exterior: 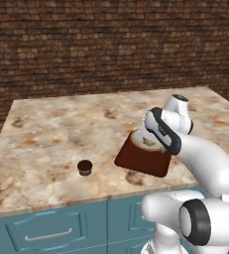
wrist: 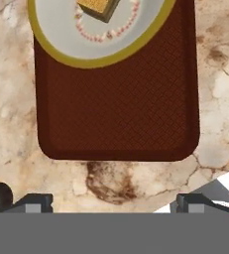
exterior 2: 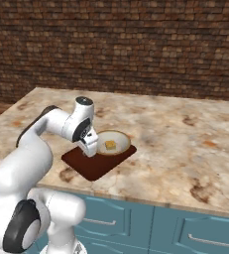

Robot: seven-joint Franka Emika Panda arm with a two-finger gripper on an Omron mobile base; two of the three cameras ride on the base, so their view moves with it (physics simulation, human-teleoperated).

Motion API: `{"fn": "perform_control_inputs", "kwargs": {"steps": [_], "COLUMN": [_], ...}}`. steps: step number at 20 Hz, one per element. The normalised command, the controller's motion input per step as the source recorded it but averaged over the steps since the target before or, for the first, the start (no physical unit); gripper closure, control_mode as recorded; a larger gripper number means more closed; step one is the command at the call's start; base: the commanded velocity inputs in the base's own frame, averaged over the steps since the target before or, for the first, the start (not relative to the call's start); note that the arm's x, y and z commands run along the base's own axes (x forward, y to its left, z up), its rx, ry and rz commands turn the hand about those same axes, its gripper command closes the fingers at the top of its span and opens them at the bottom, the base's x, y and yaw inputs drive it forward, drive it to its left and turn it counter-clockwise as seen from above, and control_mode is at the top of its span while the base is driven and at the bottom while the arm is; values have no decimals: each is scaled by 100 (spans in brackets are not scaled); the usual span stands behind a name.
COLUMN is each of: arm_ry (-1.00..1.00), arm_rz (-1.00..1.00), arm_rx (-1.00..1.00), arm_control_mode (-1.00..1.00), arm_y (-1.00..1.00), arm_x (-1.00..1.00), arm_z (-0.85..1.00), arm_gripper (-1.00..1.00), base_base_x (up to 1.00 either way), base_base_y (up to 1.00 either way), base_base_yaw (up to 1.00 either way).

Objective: Place the bowl with cake and the cupcake onto the tray.

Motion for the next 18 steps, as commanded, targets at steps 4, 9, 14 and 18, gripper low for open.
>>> {"fn": "perform_control_inputs", "kwargs": {"steps": [4, 9, 14, 18], "arm_ry": [2, 2, 1, 0], "arm_rz": [19, 23, 20, 13], "arm_rx": [-6, -5, -4, -1], "arm_control_mode": [-100, -100, -100, -100], "arm_y": [76, 74, 78, 75], "arm_x": [-30, -20, -13, -3], "arm_z": [9, 7, 0, 0], "arm_gripper": [-100, -100, -100, -100], "base_base_x": [0, 0, 0, 0], "base_base_y": [0, 0, 0, 0], "base_base_yaw": [0, 0, 0, 0]}}
